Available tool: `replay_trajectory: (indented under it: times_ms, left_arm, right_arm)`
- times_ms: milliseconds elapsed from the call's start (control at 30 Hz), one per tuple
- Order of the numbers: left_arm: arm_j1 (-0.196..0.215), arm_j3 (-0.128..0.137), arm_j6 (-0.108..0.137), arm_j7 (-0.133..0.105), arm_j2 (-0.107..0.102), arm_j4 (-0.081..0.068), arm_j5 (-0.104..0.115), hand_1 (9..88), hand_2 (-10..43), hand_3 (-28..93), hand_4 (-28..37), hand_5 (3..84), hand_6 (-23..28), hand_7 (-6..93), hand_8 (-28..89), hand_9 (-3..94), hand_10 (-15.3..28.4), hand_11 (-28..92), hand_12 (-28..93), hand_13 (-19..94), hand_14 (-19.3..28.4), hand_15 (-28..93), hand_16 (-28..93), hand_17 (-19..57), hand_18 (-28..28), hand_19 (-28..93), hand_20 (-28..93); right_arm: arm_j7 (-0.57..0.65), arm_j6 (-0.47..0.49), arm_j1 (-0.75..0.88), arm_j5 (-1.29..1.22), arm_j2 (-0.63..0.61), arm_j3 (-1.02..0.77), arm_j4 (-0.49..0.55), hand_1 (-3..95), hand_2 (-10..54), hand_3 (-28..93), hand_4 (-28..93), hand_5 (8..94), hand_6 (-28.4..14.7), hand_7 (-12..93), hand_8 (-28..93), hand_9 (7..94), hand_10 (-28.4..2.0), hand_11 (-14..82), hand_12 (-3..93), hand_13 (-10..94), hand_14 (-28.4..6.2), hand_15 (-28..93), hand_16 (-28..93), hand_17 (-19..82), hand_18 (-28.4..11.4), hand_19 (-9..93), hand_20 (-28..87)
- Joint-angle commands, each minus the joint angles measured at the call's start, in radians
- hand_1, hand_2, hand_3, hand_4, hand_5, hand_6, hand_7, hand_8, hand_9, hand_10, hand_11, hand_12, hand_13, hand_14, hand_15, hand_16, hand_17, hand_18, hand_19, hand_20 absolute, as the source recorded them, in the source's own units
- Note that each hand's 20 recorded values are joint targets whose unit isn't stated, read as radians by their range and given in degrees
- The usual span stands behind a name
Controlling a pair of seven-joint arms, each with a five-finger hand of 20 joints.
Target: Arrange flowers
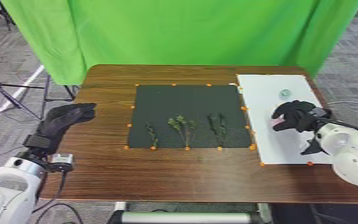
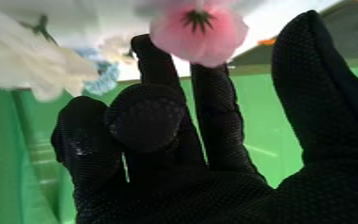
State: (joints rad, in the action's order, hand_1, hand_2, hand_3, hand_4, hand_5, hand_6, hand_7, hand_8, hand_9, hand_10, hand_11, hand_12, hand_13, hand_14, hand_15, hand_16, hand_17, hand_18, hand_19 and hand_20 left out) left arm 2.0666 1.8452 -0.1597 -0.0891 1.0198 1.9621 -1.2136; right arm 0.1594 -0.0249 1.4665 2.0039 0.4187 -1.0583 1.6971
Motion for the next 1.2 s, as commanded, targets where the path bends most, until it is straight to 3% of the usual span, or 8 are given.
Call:
replay_trajectory:
  times_ms: [33,133,300,467,600,867,1000,1200]
  left_arm:
    - [0.012,0.004,-0.001,0.008,0.010,0.011,-0.001,27.3,-1.4,58,-20.2,46.8,5.0,11.9,-6,44.2,16.3,19,12,35,19.8,21,1,3.0,14.4,15,15]
    - [0.016,0.006,0.014,0.009,0.005,0.013,-0.001,27.8,-0.7,57,-20.5,46.9,5.0,11.9,-6,44.2,16.3,19,12,35,19.8,21,0,3.0,14.4,15,15]
    - [0.032,0.025,0.053,-0.015,-0.026,0.018,0.009,28.1,0.2,57,-20.5,47.2,5.2,12.2,-6,44.6,16.5,20,12,36,19.9,21,0,3.3,14.3,16,15]
    - [0.061,0.077,0.127,-0.052,-0.047,0.028,0.034,28.1,0.2,58,-20.4,47.9,5.5,12.8,-6,45.2,16.4,20,12,36,19.6,21,0,3.8,14.2,16,15]
    - [0.089,0.125,0.151,-0.067,-0.048,0.033,0.053,28.1,0.1,58,-20.4,48.0,5.4,13.4,-6,45.4,16.4,21,12,36,19.5,21,0,4.0,14.0,16,15]
    - [0.166,0.192,0.229,-0.098,-0.042,0.037,0.124,27.7,-0.6,59,-20.4,48.3,5.4,14.0,-6,45.5,16.4,20,12,35,18.8,20,-1,4.5,13.5,15,14]
    - [0.175,0.174,0.275,-0.118,-0.038,0.035,0.168,26.7,-0.6,60,-21.1,48.3,5.3,14.0,-6,45.3,16.5,20,11,34,18.1,17,-1,4.7,12.6,13,14]
    - [0.143,0.093,0.257,-0.123,-0.043,0.015,0.158,23.9,-0.1,61,-23.3,47.3,5.2,10.9,-6,44.0,16.1,16,10,28,14.7,8,-2,3.0,7.1,5,11]
  right_arm:
    - [0.035,-0.198,-0.017,-0.012,0.011,0.100,-0.027,40.4,-9.5,67,-15,55.8,3.2,25,-7,62.5,-13.2,18.2,26.6,81,-4.4,70,30,56,-15.8,93,62]
    - [0.018,-0.310,-0.041,-0.009,0.009,0.155,-0.046,51.8,-9.5,58,-14,60.7,1.4,27,10,67.3,-12.4,19.2,31.1,84,-3.2,69,30,58,-15.0,93,63]
    - [0.023,-0.438,-0.094,-0.015,-0.001,0.226,-0.051,60.6,-9.5,57,-15,68.8,0.7,32,15,79.3,-9.1,9.8,46.0,86,-2.1,70,31,60,-14.2,93,65]
    - [0.023,-0.444,-0.154,-0.035,-0.031,0.244,-0.005,62.2,-9.5,57,-16,71.0,0.0,33,12,80.4,-8.7,10.2,47.0,86,-1.9,70,32,61,-13.9,93,66]
    - [0.012,-0.445,-0.256,-0.062,-0.052,0.307,0.036,62.6,-9.5,57,-16,72.2,-0.3,34,10,80.9,-9.2,10.2,47.3,86,-1.6,71,32,61,-13.5,93,67]
    - [-0.059,-0.417,-0.751,-0.111,0.028,0.728,0.073,62.5,-9.5,58,-16,74.0,-0.3,34,8,81.8,-9.3,10.0,47.7,85,-1.4,71,33,61,-13.0,93,67]
    - [-0.098,-0.382,-0.914,-0.144,0.176,0.875,0.043,62.4,-9.5,58,-16,74.2,-0.1,34,8,81.9,-9.5,9.9,47.9,85,-1.3,71,33,61,-12.8,93,67]
    - [-0.132,-0.356,-0.976,-0.118,0.403,0.941,-0.024,62.2,-9.5,58,-16,74.1,0.4,35,8,82.0,-9.9,9.5,47.9,85,-1.2,72,33,61,-12.7,93,68]
